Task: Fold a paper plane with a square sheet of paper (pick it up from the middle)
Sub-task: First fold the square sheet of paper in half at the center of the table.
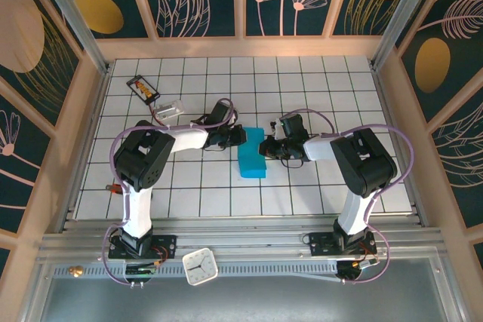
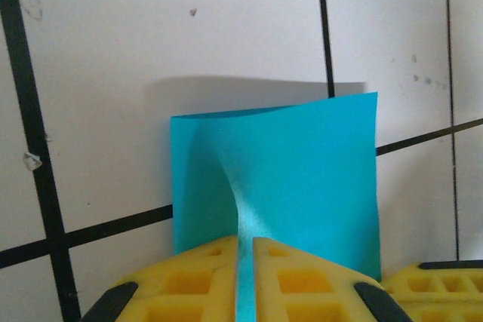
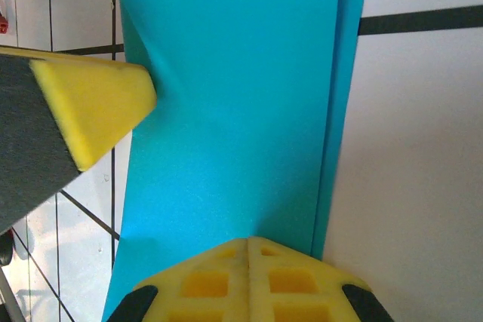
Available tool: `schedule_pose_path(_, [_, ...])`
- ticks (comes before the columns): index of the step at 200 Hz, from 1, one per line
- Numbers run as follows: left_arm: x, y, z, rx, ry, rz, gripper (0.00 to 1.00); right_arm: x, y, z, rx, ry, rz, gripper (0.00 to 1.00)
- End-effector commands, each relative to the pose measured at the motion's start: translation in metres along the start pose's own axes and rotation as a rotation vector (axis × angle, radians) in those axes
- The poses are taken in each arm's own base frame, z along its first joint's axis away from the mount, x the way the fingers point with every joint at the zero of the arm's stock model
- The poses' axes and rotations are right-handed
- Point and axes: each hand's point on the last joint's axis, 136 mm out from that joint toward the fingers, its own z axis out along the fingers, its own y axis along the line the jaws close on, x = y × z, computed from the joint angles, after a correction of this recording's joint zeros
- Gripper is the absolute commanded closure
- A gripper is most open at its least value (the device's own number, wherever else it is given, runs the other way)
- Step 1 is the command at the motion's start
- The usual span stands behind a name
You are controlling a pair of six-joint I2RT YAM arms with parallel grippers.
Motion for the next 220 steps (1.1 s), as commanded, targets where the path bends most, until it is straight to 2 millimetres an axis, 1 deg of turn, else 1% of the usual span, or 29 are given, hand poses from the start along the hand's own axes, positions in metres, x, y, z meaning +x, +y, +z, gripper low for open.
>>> schedule_pose_path(1, [-0.024, -0.031, -0.019, 0.094, -0.046, 0.003, 0.85, 0.042, -0.057, 0.008, 0.193, 0.108, 0.091, 1.00])
schedule_pose_path(12, [-0.024, -0.033, -0.015, 0.099, -0.036, 0.004, 0.86, 0.042, -0.057, 0.008, 0.191, 0.107, 0.090, 1.00])
schedule_pose_path(26, [-0.024, -0.029, -0.008, 0.086, -0.022, 0.007, 0.87, 0.041, -0.057, 0.008, 0.191, 0.107, 0.089, 1.00])
schedule_pose_path(48, [-0.025, -0.017, 0.004, 0.028, -0.014, 0.025, 0.90, 0.040, -0.056, 0.007, 0.192, 0.103, 0.087, 1.00])
schedule_pose_path(77, [-0.020, -0.001, 0.014, -0.013, 0.009, 0.018, 0.92, 0.039, -0.056, 0.007, 0.193, 0.102, 0.086, 1.00])
schedule_pose_path(112, [-0.019, 0.021, 0.017, -0.073, -0.002, 0.014, 0.92, 0.042, -0.058, 0.007, 0.196, 0.106, 0.091, 1.00])
schedule_pose_path(146, [-0.026, 0.032, 0.014, -0.097, -0.019, 0.023, 0.92, 0.044, -0.059, 0.006, 0.199, 0.109, 0.094, 1.00])
schedule_pose_path(165, [-0.034, 0.028, 0.008, -0.096, -0.034, 0.035, 0.90, 0.045, -0.059, 0.005, 0.200, 0.110, 0.096, 1.00])
schedule_pose_path(190, [-0.041, 0.010, -0.005, -0.046, -0.047, 0.035, 0.86, 0.045, -0.059, 0.005, 0.201, 0.108, 0.095, 1.00])
schedule_pose_path(203, [-0.036, 0.001, -0.014, 0.000, -0.047, 0.015, 0.84, 0.044, -0.060, 0.005, 0.202, 0.106, 0.096, 1.00])
schedule_pose_path(220, [-0.021, -0.009, -0.028, 0.069, -0.038, -0.029, 0.83, 0.043, -0.059, 0.005, 0.200, 0.104, 0.096, 1.00])
